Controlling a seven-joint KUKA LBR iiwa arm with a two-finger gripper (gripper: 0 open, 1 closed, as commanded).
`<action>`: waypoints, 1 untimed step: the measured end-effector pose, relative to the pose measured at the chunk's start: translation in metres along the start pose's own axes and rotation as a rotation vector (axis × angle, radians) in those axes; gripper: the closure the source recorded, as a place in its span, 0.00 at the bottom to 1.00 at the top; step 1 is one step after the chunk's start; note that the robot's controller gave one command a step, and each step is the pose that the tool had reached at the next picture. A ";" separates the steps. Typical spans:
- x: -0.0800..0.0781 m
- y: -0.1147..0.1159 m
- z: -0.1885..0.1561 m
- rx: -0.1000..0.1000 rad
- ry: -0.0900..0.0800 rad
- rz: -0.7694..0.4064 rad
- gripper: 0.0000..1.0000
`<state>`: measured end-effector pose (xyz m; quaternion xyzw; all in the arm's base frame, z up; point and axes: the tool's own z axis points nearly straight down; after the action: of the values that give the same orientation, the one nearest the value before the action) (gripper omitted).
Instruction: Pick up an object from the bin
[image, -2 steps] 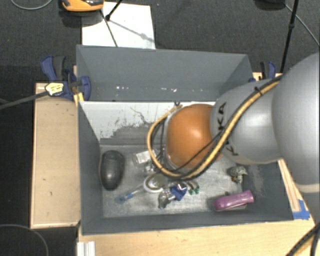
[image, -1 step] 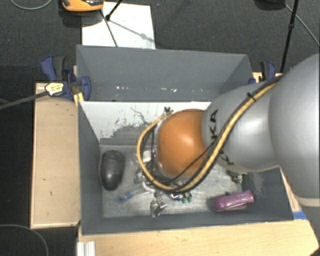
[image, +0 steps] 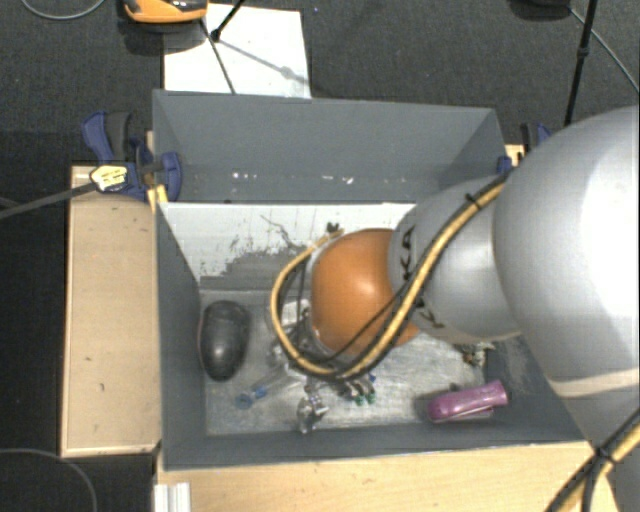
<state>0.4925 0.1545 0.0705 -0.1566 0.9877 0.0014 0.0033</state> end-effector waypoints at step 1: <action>-0.001 0.001 -0.001 0.000 0.001 0.007 0.00</action>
Offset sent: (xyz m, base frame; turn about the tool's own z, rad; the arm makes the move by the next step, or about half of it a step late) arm 0.0000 0.0000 0.0000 0.0000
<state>0.4937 0.1554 0.0718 -0.1530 0.9882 0.0014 0.0028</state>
